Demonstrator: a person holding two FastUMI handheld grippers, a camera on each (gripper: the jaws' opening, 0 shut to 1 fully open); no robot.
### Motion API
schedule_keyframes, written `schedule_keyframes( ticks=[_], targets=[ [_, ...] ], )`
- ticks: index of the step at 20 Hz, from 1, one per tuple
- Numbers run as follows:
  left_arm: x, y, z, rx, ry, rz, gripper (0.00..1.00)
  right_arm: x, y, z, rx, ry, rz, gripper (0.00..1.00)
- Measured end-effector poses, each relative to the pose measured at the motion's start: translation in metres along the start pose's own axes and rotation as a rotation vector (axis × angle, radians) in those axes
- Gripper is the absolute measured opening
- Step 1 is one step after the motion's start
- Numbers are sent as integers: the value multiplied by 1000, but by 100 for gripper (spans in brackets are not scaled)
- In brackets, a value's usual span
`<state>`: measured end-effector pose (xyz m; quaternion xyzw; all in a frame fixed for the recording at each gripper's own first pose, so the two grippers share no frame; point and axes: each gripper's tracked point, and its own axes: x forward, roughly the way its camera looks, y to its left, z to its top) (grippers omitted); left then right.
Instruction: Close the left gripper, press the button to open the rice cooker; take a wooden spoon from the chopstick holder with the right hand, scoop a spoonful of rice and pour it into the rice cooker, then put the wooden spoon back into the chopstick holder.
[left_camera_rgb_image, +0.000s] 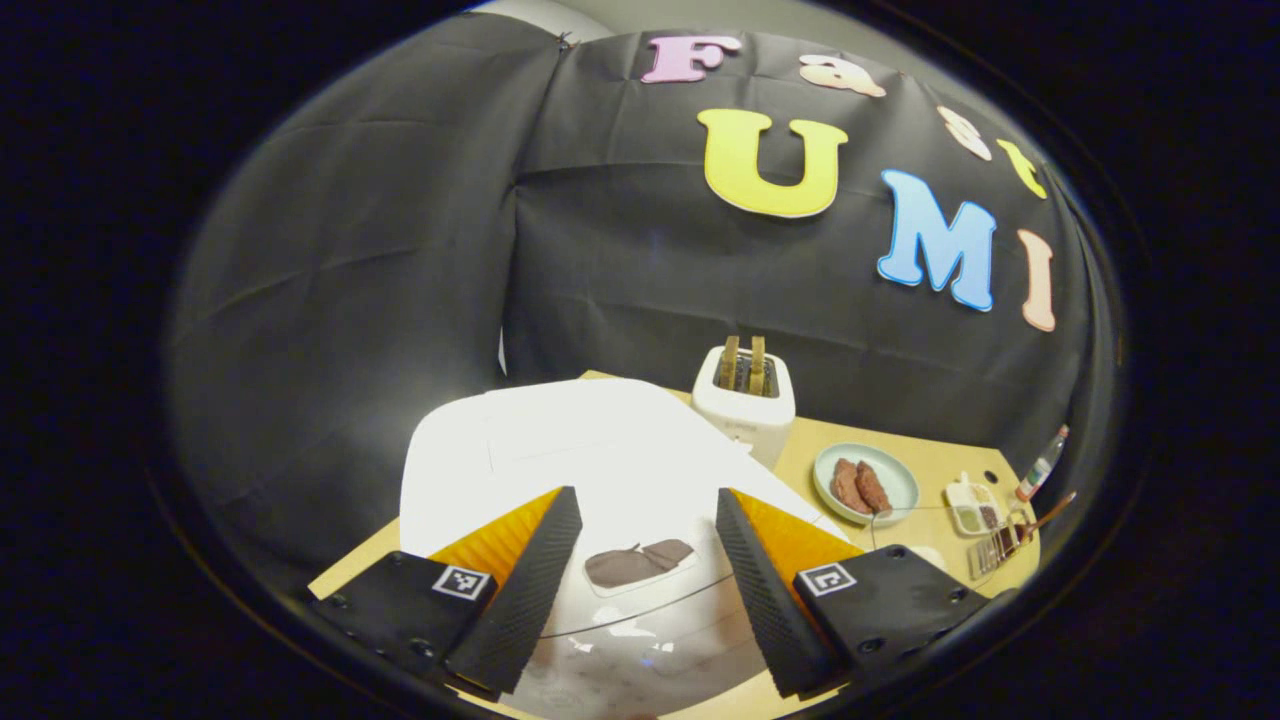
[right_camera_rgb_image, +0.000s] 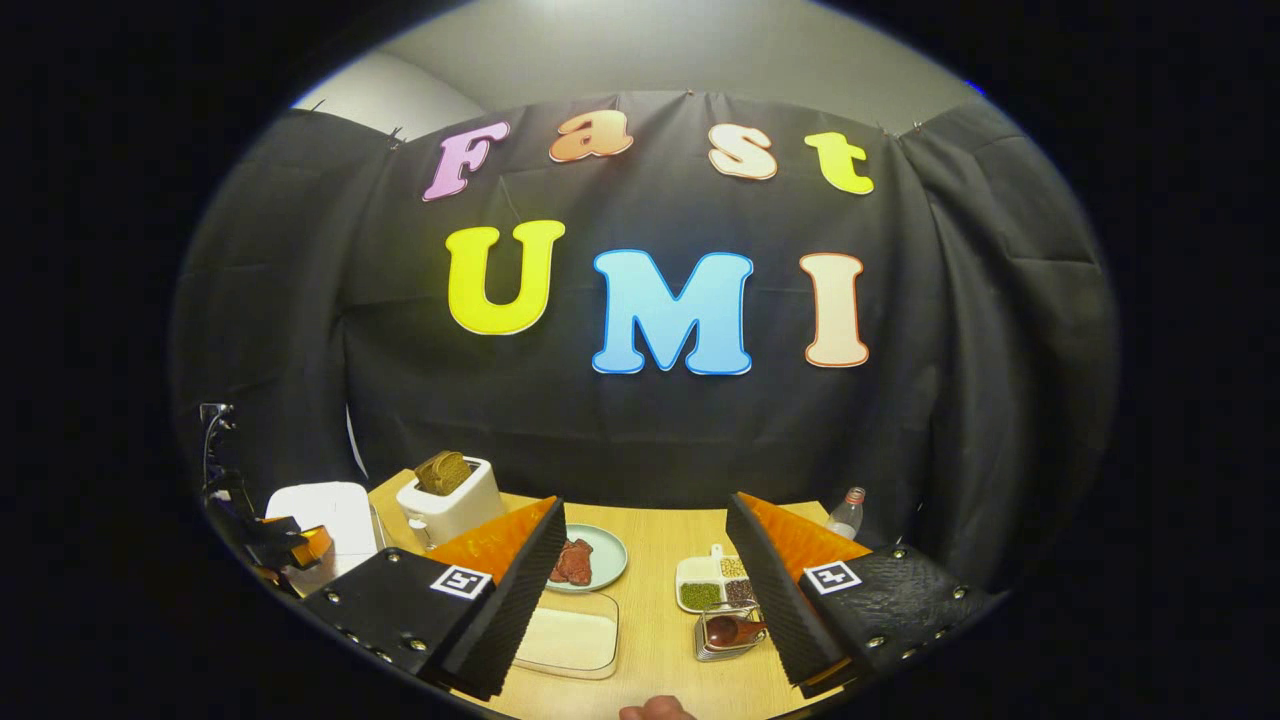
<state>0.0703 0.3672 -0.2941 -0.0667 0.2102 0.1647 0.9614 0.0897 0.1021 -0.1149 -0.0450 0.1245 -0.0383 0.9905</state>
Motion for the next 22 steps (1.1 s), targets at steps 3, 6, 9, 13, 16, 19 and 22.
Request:
schedule_keyframes(
  ticks=[3, 6, 9, 13, 16, 19, 22],
  targets=[
    [-7, 0, 30, 6, -114, -3, 95, -7, -6, 1, 4, -14, -2, 98],
    [-22, -15, 60, 54, -157, 6, 94, -18, -26, 3, 34, -27, 1, 98],
    [-63, -65, 104, 64, -279, -38, 96, -31, -58, 2, 49, -56, 14, 98],
    [-135, -161, 131, 51, -417, -53, 96, -46, -120, 8, 62, -148, 60, 98],
    [-186, -260, 123, 14, -492, -112, 96, -50, -184, 6, 55, -236, 79, 98],
    [-219, -360, 82, -55, -501, -177, 96, -48, -247, -26, 74, -247, 82, 98],
    [-225, -456, 19, -27, -471, -256, 98, -48, -312, -65, 117, -268, 43, 98]
  ],
)
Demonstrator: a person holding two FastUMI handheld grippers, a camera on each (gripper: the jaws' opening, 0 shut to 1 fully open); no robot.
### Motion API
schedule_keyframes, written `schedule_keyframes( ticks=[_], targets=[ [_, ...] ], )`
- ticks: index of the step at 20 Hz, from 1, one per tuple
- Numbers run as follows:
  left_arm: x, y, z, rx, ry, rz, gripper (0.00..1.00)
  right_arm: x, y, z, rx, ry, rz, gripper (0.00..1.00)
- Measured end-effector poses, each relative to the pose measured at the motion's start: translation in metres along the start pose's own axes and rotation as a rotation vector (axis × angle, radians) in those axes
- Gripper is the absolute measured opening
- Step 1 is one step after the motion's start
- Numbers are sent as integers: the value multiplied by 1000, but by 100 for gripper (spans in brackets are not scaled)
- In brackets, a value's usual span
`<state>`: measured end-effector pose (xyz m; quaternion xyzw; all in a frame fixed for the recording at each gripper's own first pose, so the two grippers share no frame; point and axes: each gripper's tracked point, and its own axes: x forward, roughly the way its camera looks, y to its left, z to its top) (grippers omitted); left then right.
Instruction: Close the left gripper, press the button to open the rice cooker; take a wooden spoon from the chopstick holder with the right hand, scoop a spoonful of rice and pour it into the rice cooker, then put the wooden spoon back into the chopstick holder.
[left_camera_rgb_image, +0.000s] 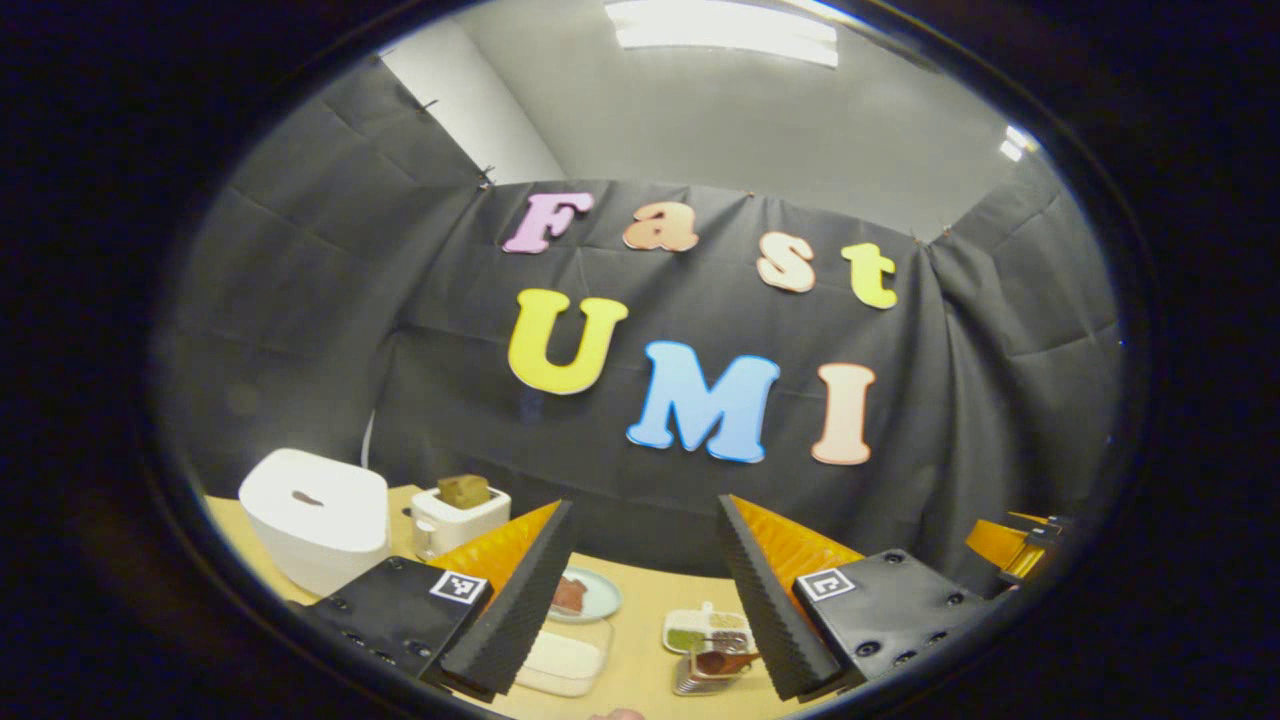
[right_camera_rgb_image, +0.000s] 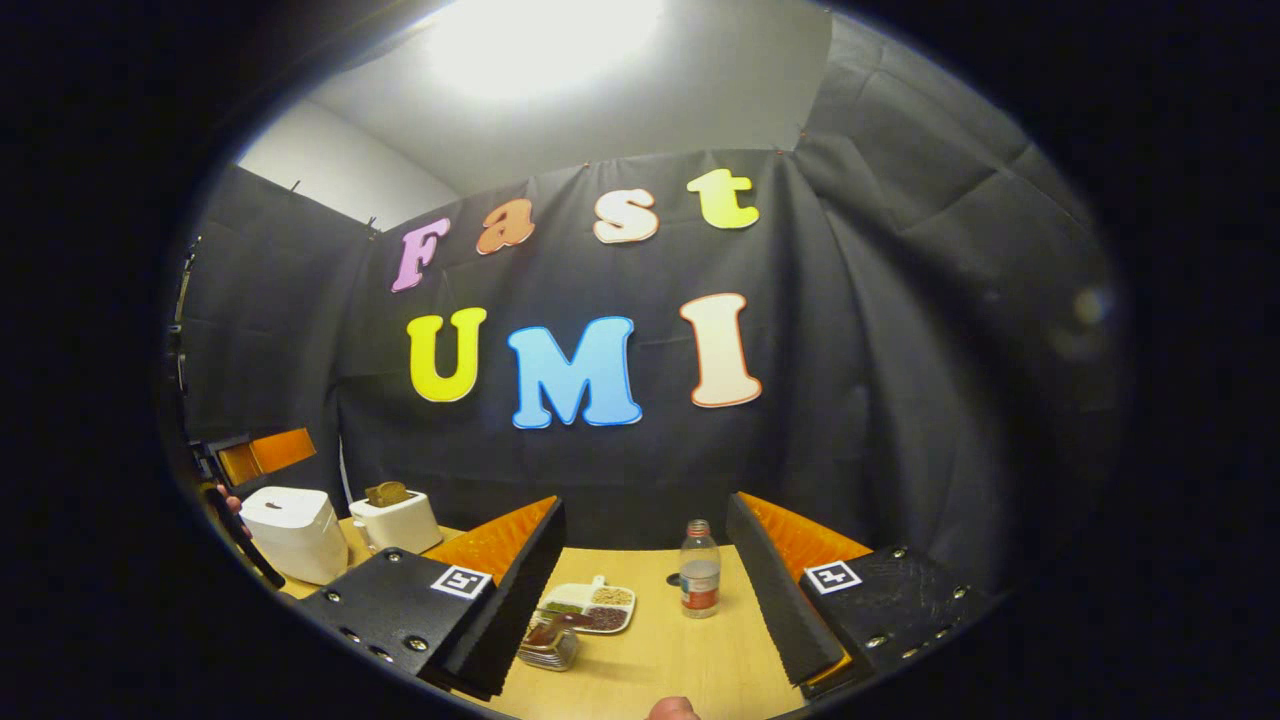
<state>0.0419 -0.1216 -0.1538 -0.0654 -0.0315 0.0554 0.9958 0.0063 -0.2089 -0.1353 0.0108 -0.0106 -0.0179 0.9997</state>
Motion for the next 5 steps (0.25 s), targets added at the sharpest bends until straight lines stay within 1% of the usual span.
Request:
schedule_keyframes(
  ticks=[2, 4, 5],
  targets=[
    [-2, -49, -51, 46, 33, -46, 97, -5, -36, -35, 19, 1, -32, 98],
    [3, -90, -100, 36, 69, -95, 97, -7, -68, -79, -1, 42, -71, 98],
    [7, -103, -122, 23, 81, -104, 99, -10, -79, -94, 0, 44, -87, 98]
  ],
)
